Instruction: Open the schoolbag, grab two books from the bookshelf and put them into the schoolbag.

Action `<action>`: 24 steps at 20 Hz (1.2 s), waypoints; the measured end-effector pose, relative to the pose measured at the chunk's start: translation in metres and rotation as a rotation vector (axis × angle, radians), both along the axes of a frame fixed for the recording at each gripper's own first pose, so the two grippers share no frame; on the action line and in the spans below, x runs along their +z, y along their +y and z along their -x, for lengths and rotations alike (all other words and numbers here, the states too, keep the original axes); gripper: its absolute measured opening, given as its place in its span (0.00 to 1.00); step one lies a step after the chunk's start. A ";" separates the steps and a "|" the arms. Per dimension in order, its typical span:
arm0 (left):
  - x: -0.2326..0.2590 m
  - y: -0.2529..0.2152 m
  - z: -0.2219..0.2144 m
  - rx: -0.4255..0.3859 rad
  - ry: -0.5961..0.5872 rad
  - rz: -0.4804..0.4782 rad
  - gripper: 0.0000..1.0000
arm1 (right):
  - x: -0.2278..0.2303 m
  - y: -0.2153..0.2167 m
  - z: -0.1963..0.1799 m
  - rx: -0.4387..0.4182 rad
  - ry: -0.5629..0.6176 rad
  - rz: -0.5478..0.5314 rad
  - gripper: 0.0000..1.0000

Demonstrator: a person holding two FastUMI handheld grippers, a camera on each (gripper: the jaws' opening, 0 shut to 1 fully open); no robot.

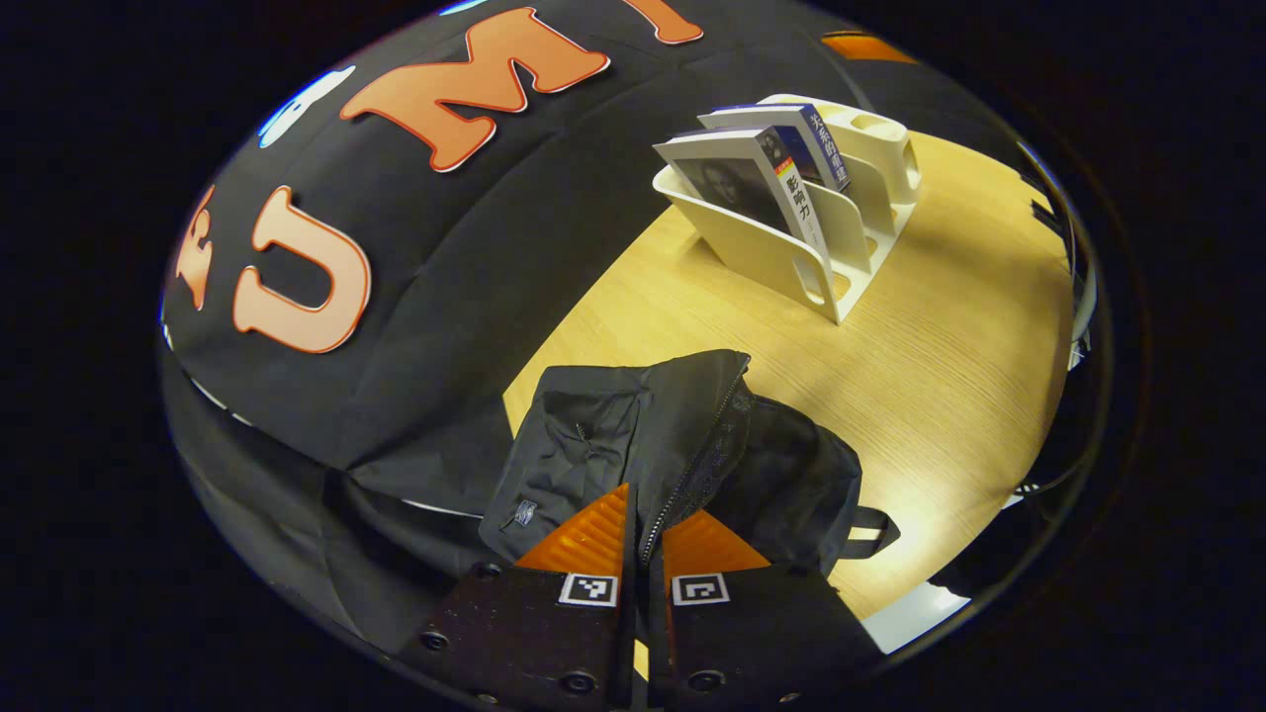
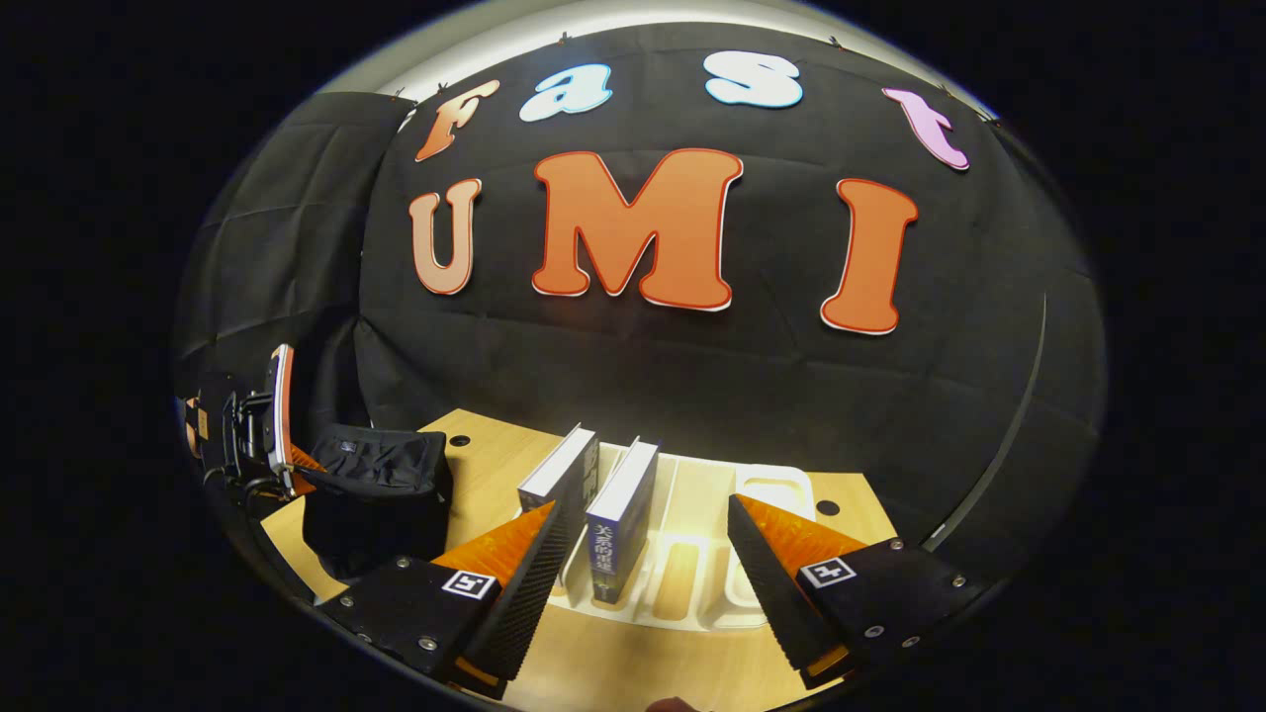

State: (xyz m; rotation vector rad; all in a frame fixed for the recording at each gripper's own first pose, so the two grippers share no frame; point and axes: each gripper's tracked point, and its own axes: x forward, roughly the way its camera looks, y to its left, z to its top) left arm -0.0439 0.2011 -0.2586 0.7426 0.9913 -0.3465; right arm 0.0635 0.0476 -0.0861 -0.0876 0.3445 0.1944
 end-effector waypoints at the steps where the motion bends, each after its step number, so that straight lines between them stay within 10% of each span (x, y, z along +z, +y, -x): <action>1: 0.004 0.005 -0.003 -0.028 0.025 0.028 0.06 | -0.003 0.007 -0.002 -0.034 0.028 0.003 0.95; 14: 0.030 0.039 -0.045 -0.138 0.288 0.381 0.05 | -0.017 0.110 -0.048 -0.093 0.405 -0.026 0.96; 24: 0.030 0.034 -0.049 -0.128 0.329 0.386 0.05 | -0.089 0.126 -0.127 -0.072 0.745 0.003 0.96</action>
